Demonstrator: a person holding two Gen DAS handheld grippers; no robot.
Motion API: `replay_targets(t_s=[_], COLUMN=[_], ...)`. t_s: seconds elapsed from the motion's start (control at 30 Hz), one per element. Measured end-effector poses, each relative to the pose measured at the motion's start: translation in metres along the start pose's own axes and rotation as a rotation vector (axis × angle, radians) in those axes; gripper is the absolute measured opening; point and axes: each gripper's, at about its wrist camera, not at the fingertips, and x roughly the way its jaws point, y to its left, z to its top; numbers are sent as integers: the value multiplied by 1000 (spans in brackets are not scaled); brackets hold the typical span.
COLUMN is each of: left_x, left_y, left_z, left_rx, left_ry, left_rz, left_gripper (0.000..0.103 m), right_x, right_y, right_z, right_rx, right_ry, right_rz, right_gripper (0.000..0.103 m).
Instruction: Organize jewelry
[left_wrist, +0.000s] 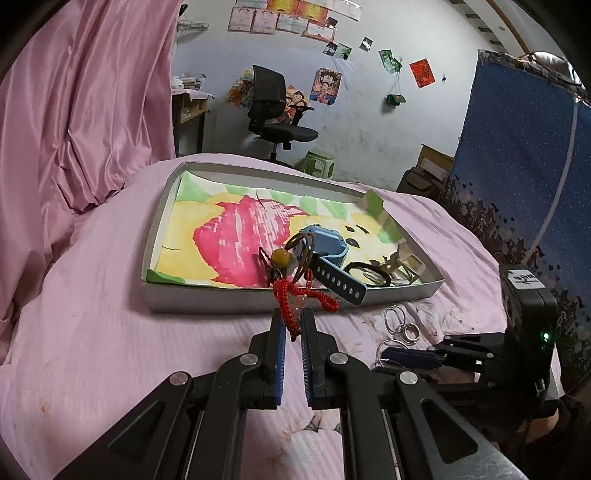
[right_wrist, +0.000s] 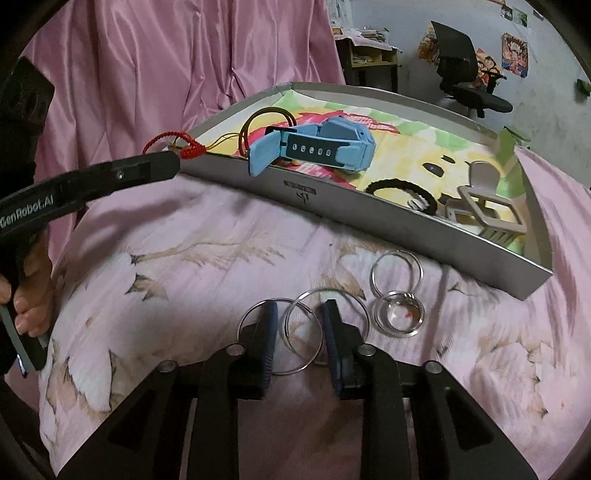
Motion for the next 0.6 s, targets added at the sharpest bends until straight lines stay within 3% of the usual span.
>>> replay_targets(t_s=[0.07,0.27,0.6], left_x=[0,-2,-8], left_y=[0,-1,9], left_z=[0,1,23], left_rx=[-1,-4,-49], left_ry=[1,-20,-102], left_rz=[1,2,30], left_gripper=[8,8,8], right_x=[2,-6,-60], right_y=[0,1,-6], right_z=[1,0,20], right_rx=[4,5,15], right_ry=[-2,-56,-314], right_rz=[20,37,-35], right_gripper=[6,4,3])
